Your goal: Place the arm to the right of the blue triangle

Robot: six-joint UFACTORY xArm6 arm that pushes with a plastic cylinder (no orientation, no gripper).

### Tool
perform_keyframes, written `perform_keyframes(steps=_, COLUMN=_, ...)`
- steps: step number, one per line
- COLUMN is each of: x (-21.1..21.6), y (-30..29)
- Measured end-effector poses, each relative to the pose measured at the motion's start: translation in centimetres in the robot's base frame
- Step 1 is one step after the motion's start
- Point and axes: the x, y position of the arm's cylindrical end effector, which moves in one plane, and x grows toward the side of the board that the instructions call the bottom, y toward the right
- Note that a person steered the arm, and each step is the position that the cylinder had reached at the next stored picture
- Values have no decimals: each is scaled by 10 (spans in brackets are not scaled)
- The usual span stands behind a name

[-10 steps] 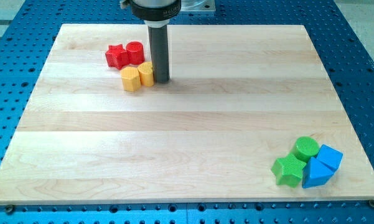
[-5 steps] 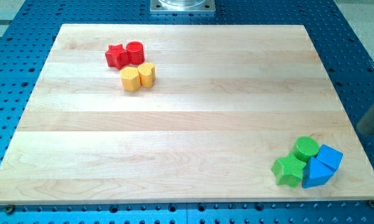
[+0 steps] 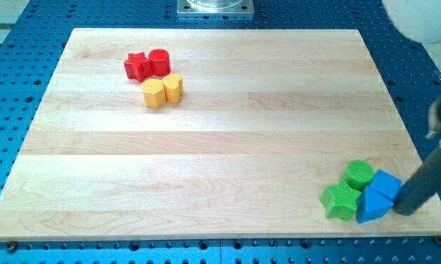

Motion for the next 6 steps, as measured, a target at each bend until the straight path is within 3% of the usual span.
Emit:
perform_keyframes(steps=1, x=0, y=-28)
perform_keyframes(steps=3, x=24, y=28)
perform_keyframes(steps=4, x=26, y=16)
perform_keyframes(steps=6, x=26, y=-85)
